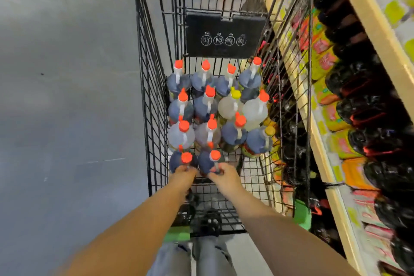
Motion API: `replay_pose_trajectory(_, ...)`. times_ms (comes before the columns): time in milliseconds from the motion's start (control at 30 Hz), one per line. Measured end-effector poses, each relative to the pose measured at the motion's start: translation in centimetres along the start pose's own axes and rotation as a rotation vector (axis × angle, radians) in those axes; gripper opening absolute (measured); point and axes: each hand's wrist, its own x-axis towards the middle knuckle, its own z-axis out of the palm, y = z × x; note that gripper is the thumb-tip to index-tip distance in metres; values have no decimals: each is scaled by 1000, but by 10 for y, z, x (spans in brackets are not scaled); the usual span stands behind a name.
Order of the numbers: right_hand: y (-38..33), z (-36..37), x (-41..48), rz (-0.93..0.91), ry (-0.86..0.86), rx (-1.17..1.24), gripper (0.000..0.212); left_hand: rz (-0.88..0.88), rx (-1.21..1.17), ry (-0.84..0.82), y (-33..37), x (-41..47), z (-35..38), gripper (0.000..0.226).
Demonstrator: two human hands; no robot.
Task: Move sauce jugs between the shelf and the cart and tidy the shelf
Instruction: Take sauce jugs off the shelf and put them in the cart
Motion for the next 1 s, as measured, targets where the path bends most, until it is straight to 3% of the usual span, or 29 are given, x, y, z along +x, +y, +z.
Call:
replay_pose_trajectory(67,-3,1,-2,1,40,35,18,-31,-4,-23,7,1,-4,28)
replay_pose_trajectory(233,-17,-9,-23,93,64,211,27,17,134,-95,27,-19,-19,41)
replay_pose_trajectory(367,-29,-35,-63,40,136,257,36,114,288,-212,45,-52,-20,16)
replay_pose_trajectory(433,-32,-52,-90,-3,203,242,40,205,430,-246,58,-74,-14,9)
replay_pose_trajectory(600,-33,-95,-165,-131,462,257,40,562,677,-243,93,-148,15,37)
replay_pose_trajectory(733,-26,-130,-227,-182,690,308,39,795,700,-298,104,-218,45,25)
replay_pose_trajectory(833,-10,-150,-281,-213,839,318,45,952,829,-296,100,-272,75,31)
replay_pose_trajectory(1000,36,-176,-381,-199,1093,260,45,1252,817,-402,51,-358,113,28)
